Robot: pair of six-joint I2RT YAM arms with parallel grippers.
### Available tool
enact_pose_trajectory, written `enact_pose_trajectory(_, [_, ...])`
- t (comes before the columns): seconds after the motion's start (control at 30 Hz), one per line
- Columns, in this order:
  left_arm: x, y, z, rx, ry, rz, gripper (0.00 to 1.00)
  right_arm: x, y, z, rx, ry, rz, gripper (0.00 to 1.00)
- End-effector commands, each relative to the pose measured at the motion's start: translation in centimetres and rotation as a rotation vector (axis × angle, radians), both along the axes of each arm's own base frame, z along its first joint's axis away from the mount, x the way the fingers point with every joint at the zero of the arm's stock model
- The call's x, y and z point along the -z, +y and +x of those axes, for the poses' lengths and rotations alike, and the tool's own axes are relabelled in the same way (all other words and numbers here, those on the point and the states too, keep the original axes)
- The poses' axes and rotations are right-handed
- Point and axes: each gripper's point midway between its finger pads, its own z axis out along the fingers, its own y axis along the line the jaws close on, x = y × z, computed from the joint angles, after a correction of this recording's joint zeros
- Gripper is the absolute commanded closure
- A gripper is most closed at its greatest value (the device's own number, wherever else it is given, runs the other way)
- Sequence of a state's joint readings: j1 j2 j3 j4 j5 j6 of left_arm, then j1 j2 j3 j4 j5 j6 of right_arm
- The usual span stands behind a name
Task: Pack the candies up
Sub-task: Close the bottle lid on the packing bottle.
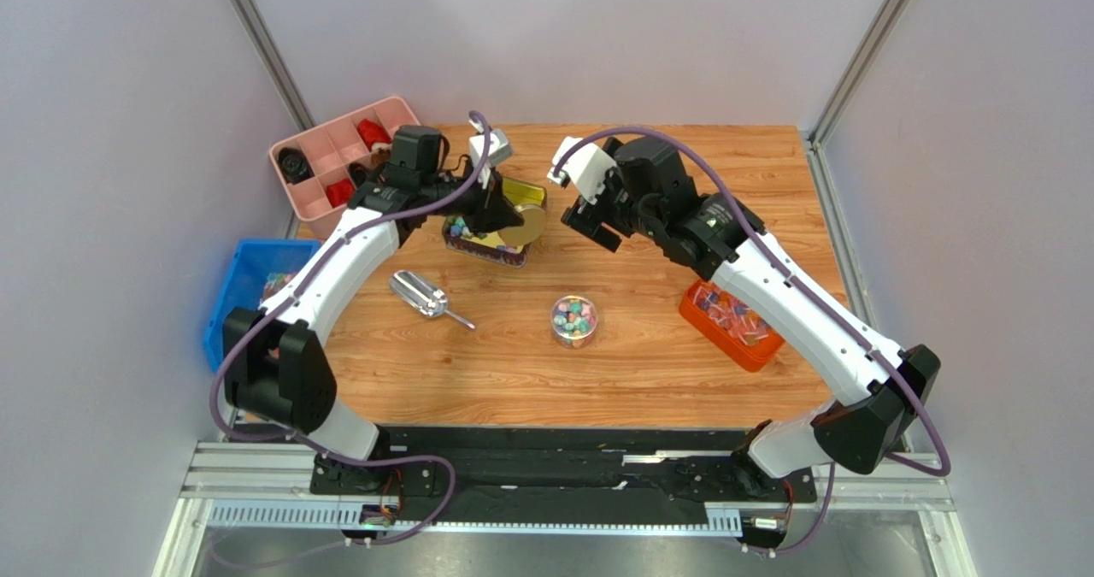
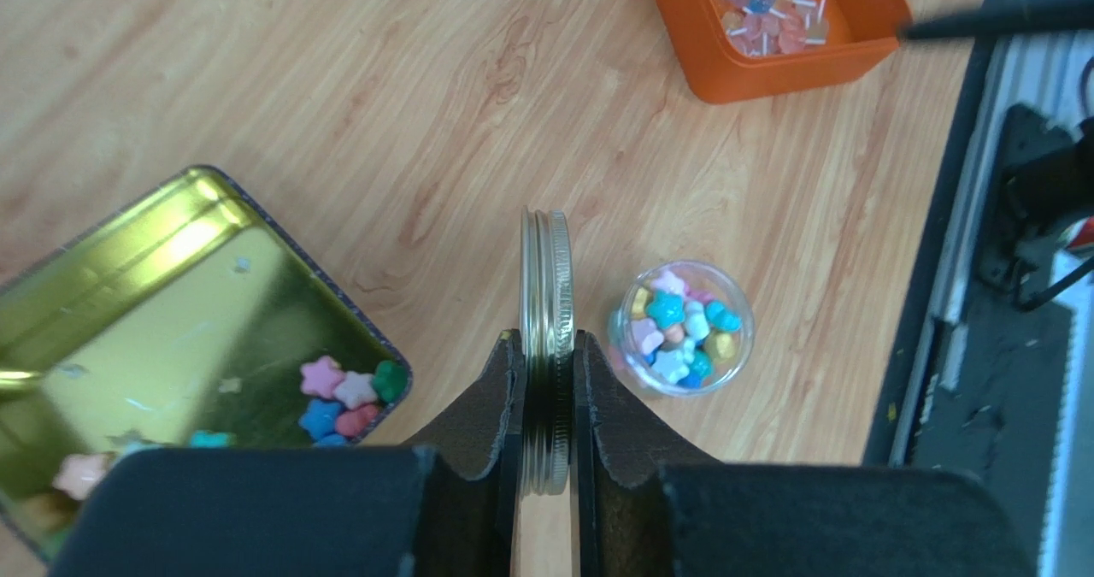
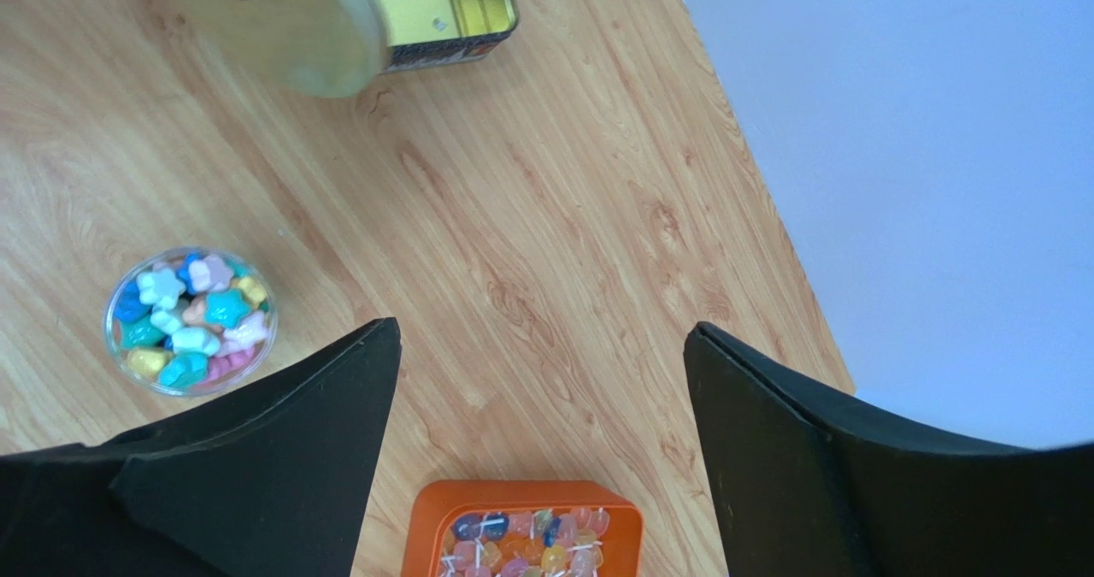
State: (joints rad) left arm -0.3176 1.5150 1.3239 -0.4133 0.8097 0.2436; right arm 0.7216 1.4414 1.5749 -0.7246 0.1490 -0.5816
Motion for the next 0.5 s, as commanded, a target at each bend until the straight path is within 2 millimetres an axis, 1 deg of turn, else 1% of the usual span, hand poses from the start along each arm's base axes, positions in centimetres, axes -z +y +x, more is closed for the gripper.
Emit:
enact_pose_trajectory(0.0, [-1.9,-1.6,1.6,-0.106,0.182,-0.125,1.0,-0.7,1.2,-1.0,-0.013,-0.07,0.0,0.13])
enact_pose_trajectory(0.03, [-2.3,-1.8,1.8,-0.109,0.194,-0.142,1.0,-0.1,1.4,-1.3,-0.023,-0.062,-0.009,0.13])
enact_pose_trajectory(0.07, [-2.5,-2.1,1.7,-0.116,0.225,-0.163,1.0,0.1,2.0,-1.6,-0.04,-0.058,-0.008,0.12])
enact_pose_trajectory(0.13, [-3.0,-2.4,1.9,-0.117,0.242,-0.193,1.0,0.4,2.8,-2.0,-0.058,-0.046,0.005,0.11])
enact_pose_trajectory(0.2, [-3.6,-2.9,1.5,-0.096,0.292,-0.225,1.0,0.5,3.7,-2.4,-0.075,-0.035,0.015,0.11])
enact_pose_trajectory(0.23, [-4.3,-3.1,1.5,-0.085,0.295,-0.241,1.0,0.7,4.1,-2.4,-0.077,-0.029,0.015,0.1])
enact_pose_trajectory(0.3, [-4.7,-3.6,1.3,-0.061,0.351,-0.266,1.0,0.5,4.8,-2.5,-0.079,-0.023,0.039,0.1])
enact_pose_trajectory(0.33, [-5.5,-3.8,1.3,-0.046,0.354,-0.282,1.0,0.7,5.1,-2.5,-0.08,-0.015,0.042,0.1])
enact_pose_trajectory(0.37, [-5.8,-4.0,1.1,-0.029,0.368,-0.293,1.0,0.3,5.3,-2.5,-0.076,-0.016,0.06,0.09])
enact_pose_trajectory(0.4, [-5.9,-4.4,0.6,0.007,0.424,-0.316,1.0,0.3,5.4,-2.4,-0.072,-0.014,0.07,0.09])
enact_pose_trajectory(0.43, [-6.4,-4.7,0.6,0.034,0.423,-0.338,1.0,0.2,5.5,-2.3,-0.069,-0.014,0.076,0.09])
enact_pose_trajectory(0.47, [-6.4,-4.8,0.6,0.048,0.443,-0.349,1.0,0.0,5.7,-2.2,-0.064,-0.015,0.093,0.09])
